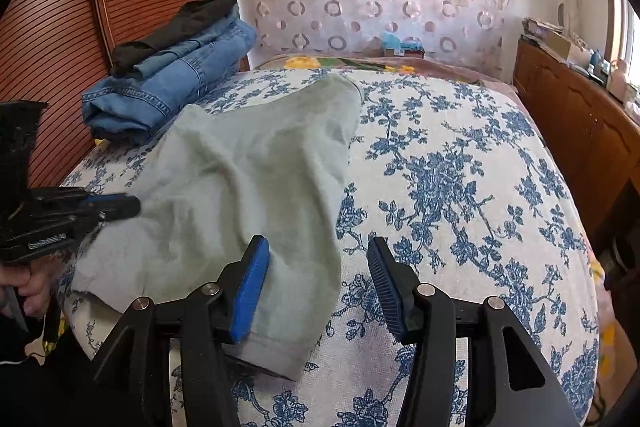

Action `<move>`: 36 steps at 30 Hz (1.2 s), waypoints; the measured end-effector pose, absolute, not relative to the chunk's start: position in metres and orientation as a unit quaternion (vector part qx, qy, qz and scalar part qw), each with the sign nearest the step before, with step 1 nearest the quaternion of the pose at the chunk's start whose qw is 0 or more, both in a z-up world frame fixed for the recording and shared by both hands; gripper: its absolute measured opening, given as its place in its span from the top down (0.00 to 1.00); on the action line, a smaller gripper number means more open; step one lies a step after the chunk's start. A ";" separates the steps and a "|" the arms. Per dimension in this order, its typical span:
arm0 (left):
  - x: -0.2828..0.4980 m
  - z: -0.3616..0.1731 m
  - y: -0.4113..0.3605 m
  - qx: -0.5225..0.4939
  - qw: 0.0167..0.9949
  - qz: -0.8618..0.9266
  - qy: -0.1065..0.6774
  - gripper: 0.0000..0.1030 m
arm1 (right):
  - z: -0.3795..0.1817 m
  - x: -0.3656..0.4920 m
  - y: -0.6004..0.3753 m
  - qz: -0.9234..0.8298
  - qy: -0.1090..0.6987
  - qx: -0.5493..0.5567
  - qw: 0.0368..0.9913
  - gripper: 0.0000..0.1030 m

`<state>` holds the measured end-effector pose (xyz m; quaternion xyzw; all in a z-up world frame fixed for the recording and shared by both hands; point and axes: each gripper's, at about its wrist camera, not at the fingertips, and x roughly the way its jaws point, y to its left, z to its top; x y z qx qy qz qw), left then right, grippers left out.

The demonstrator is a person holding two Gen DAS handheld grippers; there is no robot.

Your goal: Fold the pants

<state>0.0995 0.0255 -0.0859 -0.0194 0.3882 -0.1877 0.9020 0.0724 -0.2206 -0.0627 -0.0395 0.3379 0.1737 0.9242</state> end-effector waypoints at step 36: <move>0.084 -0.083 0.023 0.008 0.907 -0.159 0.391 0.31 | -0.066 0.042 -0.228 0.172 0.343 -0.048 0.922 0.48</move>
